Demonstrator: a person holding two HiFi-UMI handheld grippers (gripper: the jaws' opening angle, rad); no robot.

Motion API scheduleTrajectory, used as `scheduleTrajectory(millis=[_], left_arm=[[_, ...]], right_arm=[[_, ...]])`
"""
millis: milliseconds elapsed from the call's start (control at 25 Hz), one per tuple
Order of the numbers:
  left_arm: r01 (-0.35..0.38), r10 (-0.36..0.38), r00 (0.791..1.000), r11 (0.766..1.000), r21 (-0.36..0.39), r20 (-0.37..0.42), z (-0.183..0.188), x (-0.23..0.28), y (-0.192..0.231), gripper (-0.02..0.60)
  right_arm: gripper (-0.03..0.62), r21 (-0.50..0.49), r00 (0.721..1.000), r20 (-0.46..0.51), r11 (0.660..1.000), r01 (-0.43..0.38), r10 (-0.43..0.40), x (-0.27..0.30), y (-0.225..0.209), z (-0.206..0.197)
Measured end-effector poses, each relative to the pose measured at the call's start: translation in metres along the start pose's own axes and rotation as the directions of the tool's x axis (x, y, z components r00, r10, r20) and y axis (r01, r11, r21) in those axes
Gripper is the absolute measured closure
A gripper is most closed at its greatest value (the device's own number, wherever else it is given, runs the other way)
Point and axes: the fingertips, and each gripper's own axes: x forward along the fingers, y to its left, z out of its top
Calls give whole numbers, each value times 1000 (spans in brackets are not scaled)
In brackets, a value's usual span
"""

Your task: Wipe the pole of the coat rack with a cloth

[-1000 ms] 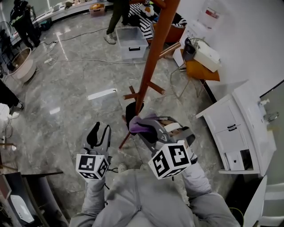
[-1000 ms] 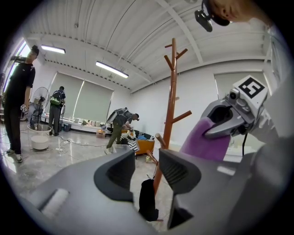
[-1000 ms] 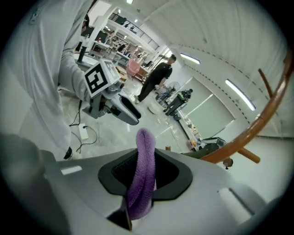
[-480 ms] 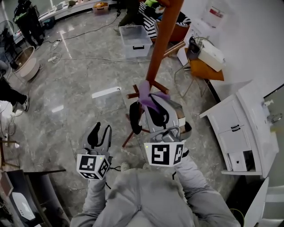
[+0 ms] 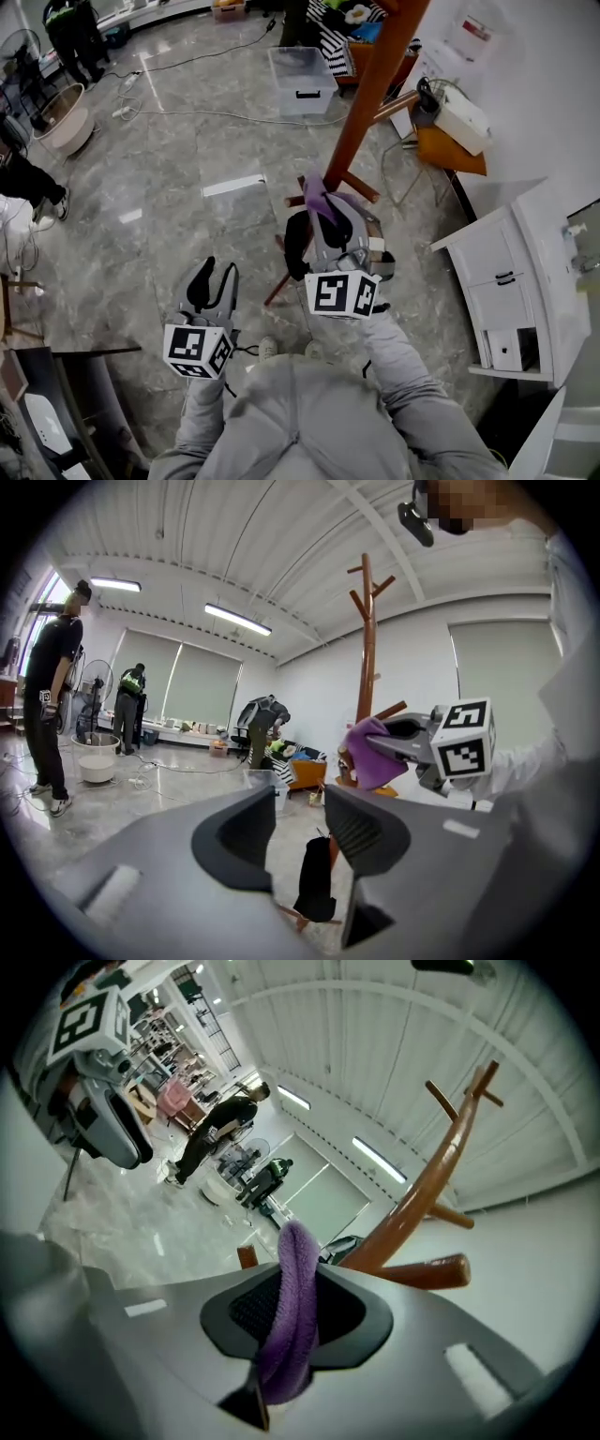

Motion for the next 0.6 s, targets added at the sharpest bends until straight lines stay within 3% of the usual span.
scheduleTrajectory(millis=[280,600], left_arm=[[-7,7,1000,1000,-8,-7,-3,1,5,411],[-12,12,1000,1000,-16,-4,-4,2,7,411]], right_arm=[[526,217,998,15,974,-62,60,11,1,-10],[526,277,982,107,944,-182,158,12,20,24]])
